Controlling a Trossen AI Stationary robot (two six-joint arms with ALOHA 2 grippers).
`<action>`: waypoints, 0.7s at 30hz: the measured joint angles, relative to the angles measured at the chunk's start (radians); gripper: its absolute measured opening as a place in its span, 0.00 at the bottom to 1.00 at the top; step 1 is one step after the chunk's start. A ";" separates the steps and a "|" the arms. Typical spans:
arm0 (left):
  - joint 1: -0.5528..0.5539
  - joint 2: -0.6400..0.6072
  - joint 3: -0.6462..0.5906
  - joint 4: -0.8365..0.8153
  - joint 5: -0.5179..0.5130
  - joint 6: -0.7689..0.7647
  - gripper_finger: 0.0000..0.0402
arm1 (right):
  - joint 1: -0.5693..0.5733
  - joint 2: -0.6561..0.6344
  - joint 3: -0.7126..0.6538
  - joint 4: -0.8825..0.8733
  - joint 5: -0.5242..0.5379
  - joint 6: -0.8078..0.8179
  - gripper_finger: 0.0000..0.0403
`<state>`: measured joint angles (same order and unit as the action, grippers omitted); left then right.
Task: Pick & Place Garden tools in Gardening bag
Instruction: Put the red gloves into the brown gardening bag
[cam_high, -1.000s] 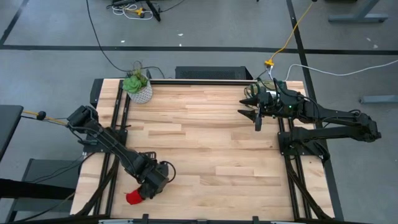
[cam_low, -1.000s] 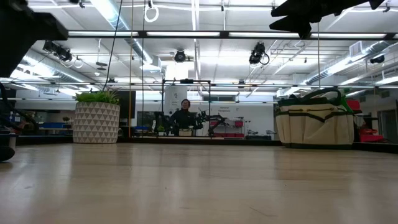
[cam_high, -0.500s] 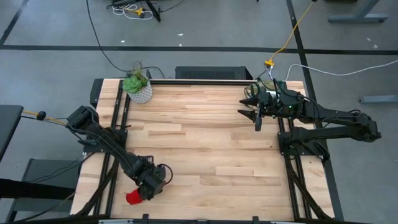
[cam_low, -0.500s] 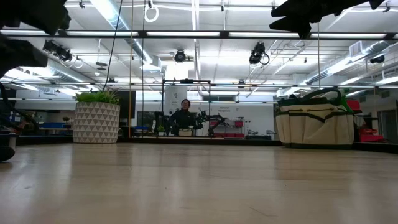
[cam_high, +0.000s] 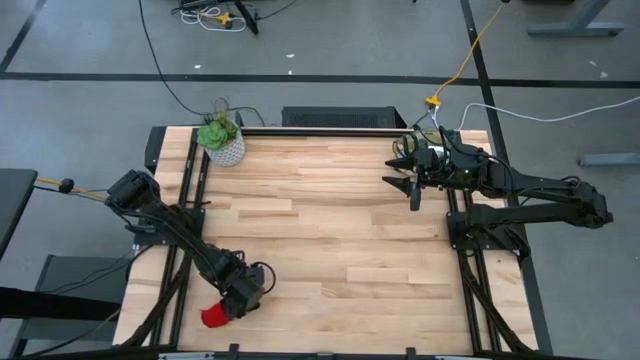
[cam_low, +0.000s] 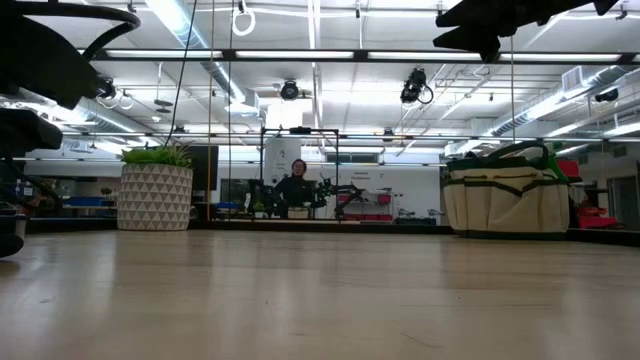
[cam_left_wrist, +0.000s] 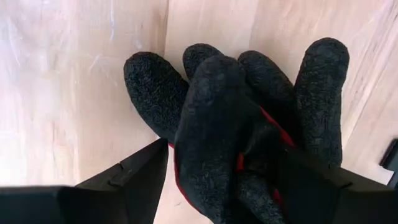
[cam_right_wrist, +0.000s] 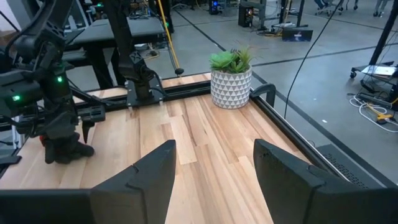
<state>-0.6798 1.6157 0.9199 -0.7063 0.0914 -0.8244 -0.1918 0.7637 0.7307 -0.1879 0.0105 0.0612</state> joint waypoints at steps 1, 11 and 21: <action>0.000 0.000 -0.001 0.001 0.000 -0.002 0.70 | 0.000 0.000 0.000 0.000 0.000 0.000 0.54; 0.000 0.000 -0.002 0.018 0.047 -0.002 0.56 | 0.000 0.000 0.000 0.000 0.000 0.000 0.54; 0.000 0.000 -0.002 0.024 0.064 0.001 0.33 | 0.000 0.000 0.000 0.000 0.000 0.000 0.54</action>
<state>-0.6796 1.6157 0.9180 -0.6819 0.1551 -0.8238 -0.1917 0.7635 0.7307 -0.1879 0.0105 0.0616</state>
